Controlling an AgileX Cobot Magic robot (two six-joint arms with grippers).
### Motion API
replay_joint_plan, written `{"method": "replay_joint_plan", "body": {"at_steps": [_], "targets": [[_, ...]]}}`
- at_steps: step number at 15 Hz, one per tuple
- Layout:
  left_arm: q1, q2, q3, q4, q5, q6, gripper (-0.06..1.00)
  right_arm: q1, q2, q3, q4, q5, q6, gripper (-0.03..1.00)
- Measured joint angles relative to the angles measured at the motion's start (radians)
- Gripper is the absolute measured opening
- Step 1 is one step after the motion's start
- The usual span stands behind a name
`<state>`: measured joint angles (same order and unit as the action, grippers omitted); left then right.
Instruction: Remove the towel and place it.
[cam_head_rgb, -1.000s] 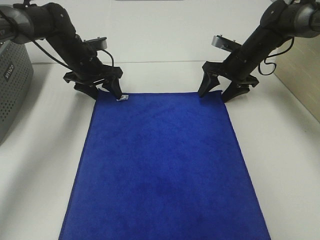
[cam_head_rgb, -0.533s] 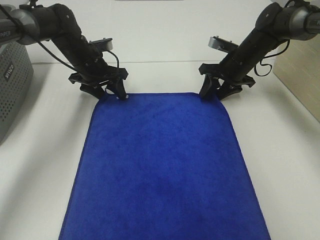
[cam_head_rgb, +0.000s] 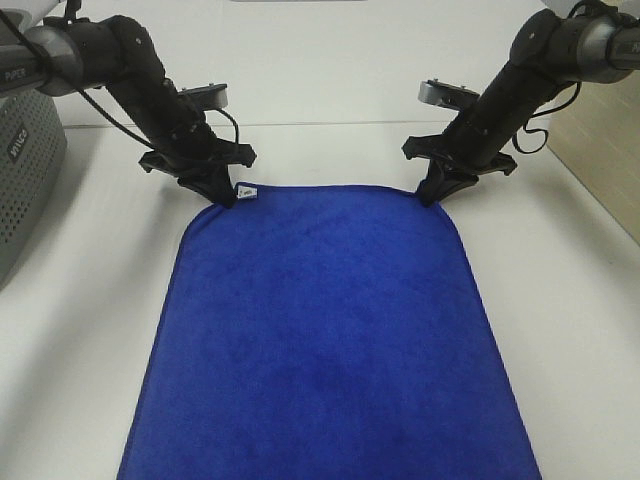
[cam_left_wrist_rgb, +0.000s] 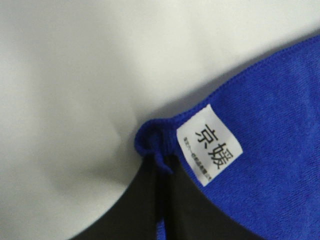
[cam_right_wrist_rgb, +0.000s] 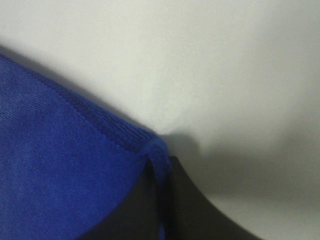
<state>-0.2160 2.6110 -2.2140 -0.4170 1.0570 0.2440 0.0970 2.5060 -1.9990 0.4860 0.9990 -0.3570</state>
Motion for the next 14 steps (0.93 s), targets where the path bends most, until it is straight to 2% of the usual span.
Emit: {"method": "replay_joint_plan", "body": {"at_steps": [3, 9, 11, 14], "targets": [[-0.002, 0.001, -0.009, 0.017, -0.006, 0.009, 0.01, 0.000, 0.008, -0.019, 0.000, -0.017, 0.000, 0.02], [-0.008, 0.017, -0.138, 0.132, -0.071, 0.015, 0.01, 0.000, 0.020, -0.144, -0.008, -0.102, -0.020, 0.02], [-0.008, 0.017, -0.182, 0.159, -0.113, 0.015, 0.01, 0.000, 0.020, -0.182, -0.008, -0.144, -0.052, 0.02], [-0.008, 0.019, -0.192, 0.180, -0.242, 0.016, 0.01, 0.002, 0.020, -0.199, -0.009, -0.239, -0.084, 0.02]]}}
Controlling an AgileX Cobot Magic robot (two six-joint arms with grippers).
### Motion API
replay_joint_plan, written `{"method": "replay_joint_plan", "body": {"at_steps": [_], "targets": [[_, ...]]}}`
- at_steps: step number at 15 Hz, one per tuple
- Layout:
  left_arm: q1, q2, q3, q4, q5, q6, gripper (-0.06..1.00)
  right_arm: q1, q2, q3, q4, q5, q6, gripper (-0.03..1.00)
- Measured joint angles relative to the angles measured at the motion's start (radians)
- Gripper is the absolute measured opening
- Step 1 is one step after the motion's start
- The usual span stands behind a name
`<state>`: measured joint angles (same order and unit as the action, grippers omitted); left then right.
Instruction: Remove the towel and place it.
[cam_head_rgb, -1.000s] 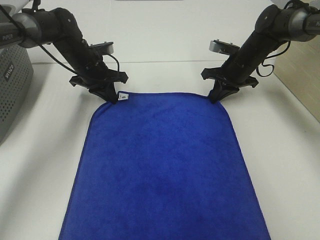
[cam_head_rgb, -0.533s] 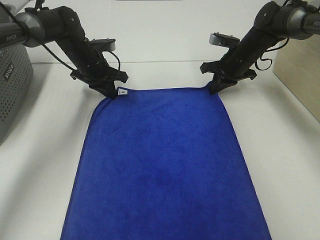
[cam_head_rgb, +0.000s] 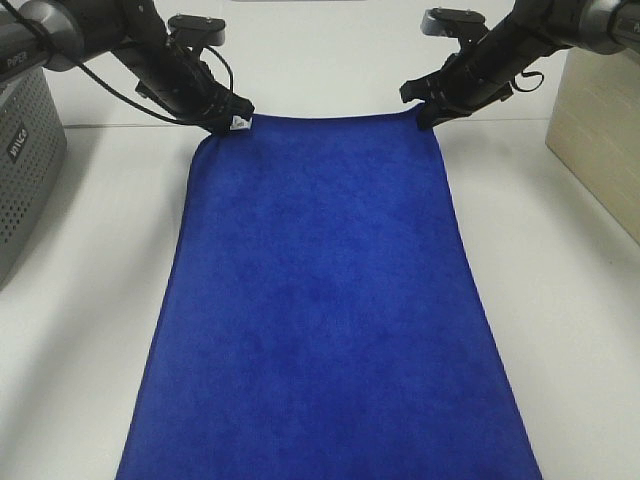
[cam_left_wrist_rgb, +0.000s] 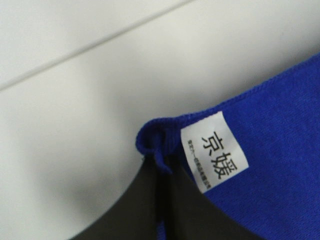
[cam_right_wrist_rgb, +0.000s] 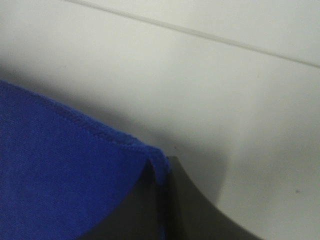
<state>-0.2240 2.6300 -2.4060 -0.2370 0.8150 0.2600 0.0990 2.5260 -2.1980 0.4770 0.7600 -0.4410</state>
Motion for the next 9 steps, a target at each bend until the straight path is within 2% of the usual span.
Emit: {"method": "replay_joint_plan", "body": {"at_steps": [2, 3, 5, 9], "targets": [[0.000, 0.000, 0.000, 0.004, -0.098, 0.000, 0.01, 0.001, 0.000, -0.001, 0.000, -0.065, -0.027, 0.02], [0.000, 0.001, 0.000, 0.009, -0.173, 0.000, 0.01, 0.001, 0.000, -0.001, -0.001, -0.143, -0.041, 0.02], [0.000, 0.007, 0.000, 0.022, -0.222, 0.000, 0.01, 0.001, 0.000, -0.001, -0.001, -0.194, -0.043, 0.02], [0.000, 0.041, 0.000, 0.028, -0.247, 0.000, 0.01, 0.007, 0.008, -0.001, -0.001, -0.226, -0.045, 0.02]]}}
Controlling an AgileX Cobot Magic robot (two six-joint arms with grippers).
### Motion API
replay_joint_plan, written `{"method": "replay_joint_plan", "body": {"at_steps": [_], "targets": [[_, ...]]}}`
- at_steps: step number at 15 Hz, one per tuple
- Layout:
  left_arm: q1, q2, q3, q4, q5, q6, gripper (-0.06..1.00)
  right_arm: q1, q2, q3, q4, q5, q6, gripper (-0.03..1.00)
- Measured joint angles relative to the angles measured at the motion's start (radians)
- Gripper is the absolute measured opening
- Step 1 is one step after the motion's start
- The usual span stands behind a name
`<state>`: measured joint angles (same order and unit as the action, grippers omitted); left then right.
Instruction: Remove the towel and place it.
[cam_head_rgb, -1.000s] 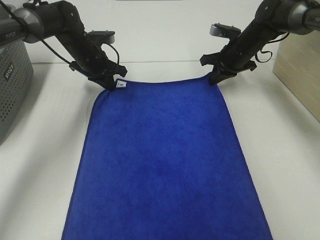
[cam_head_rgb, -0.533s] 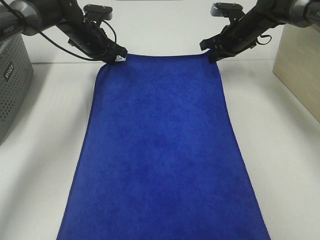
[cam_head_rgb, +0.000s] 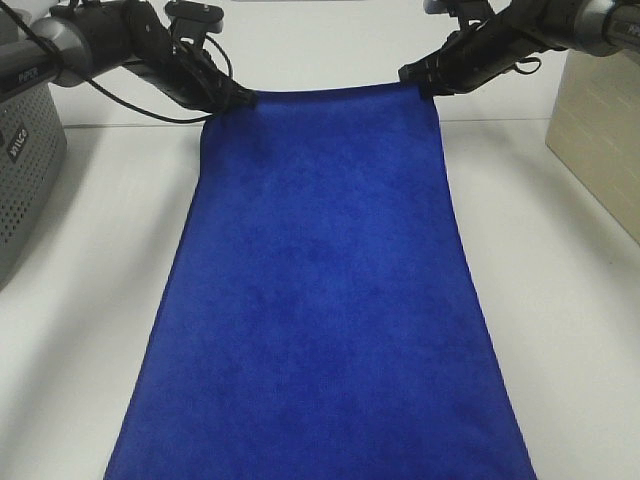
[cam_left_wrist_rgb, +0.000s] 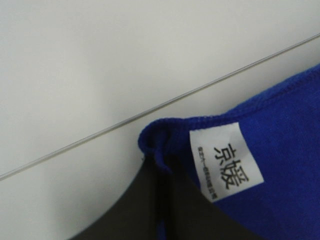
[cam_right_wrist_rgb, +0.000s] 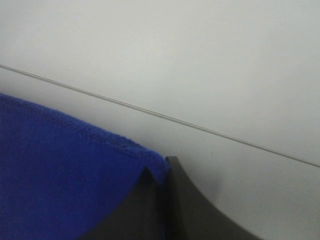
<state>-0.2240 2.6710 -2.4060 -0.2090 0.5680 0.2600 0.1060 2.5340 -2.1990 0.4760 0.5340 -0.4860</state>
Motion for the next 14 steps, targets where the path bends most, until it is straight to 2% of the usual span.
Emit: {"method": "replay_joint_plan", "body": {"at_steps": [4, 8, 14], "targets": [[0.000, 0.021, 0.000, 0.021, -0.054, 0.000, 0.01, 0.000, 0.038, 0.000, 0.021, -0.051, -0.030, 0.02], [0.000, 0.021, 0.000, 0.040, -0.118, 0.000, 0.01, 0.001, 0.048, 0.000, 0.107, -0.120, -0.132, 0.02], [0.000, 0.024, 0.000, 0.082, -0.130, 0.000, 0.01, 0.001, 0.084, 0.000, 0.240, -0.157, -0.264, 0.02]]}}
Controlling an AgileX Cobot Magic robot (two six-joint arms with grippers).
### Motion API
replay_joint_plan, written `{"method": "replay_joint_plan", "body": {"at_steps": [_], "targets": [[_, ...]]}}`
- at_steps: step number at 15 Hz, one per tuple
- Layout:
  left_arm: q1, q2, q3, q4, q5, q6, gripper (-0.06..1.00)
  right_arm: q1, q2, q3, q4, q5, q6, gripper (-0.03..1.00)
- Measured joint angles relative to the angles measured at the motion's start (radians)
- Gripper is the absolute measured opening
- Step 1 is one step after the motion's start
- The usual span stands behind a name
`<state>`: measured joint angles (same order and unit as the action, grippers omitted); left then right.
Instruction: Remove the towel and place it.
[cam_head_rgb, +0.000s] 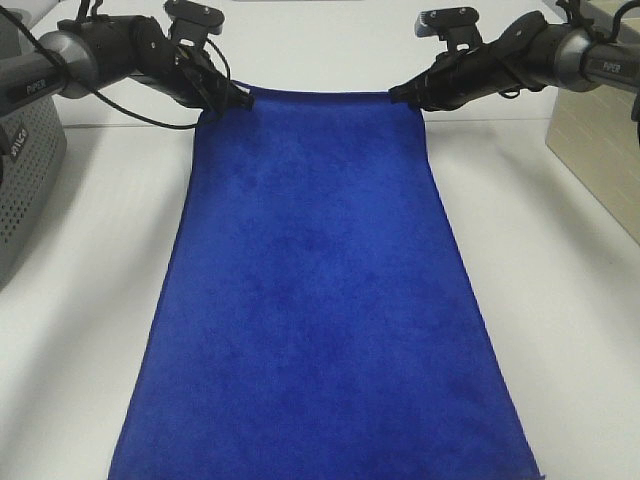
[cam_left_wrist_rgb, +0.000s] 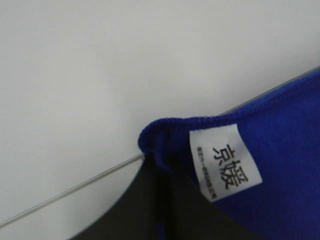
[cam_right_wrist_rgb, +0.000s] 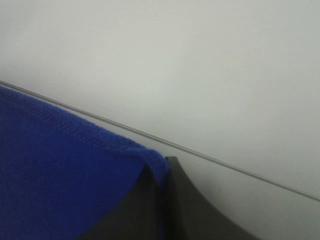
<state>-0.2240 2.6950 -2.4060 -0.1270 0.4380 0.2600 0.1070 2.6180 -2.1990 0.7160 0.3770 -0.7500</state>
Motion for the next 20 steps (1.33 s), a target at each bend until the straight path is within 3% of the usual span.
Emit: {"method": "replay_joint_plan", "body": {"at_steps": [10, 14, 16, 17, 18, 20], "targets": [[0.000, 0.062, 0.000, 0.001, -0.057, 0.000, 0.01, 0.000, 0.051, 0.000, 0.009, -0.035, -0.001, 0.02], [0.000, 0.072, 0.000, 0.002, -0.072, 0.000, 0.16, 0.000, 0.063, 0.000, 0.033, -0.040, -0.001, 0.06], [0.000, 0.072, 0.000, 0.002, -0.078, 0.000, 0.26, 0.000, 0.063, 0.000, 0.038, -0.042, -0.001, 0.15], [0.000, 0.072, 0.000, 0.009, -0.084, 0.000, 0.33, 0.000, 0.063, 0.000, 0.041, -0.042, -0.001, 0.26], [0.000, 0.072, 0.000, 0.017, -0.099, 0.000, 0.51, 0.000, 0.061, 0.000, 0.040, -0.012, -0.001, 0.49], [0.000, 0.072, 0.000, 0.029, -0.097, 0.000, 0.70, 0.000, 0.051, 0.000, 0.022, 0.025, 0.000, 0.61]]}}
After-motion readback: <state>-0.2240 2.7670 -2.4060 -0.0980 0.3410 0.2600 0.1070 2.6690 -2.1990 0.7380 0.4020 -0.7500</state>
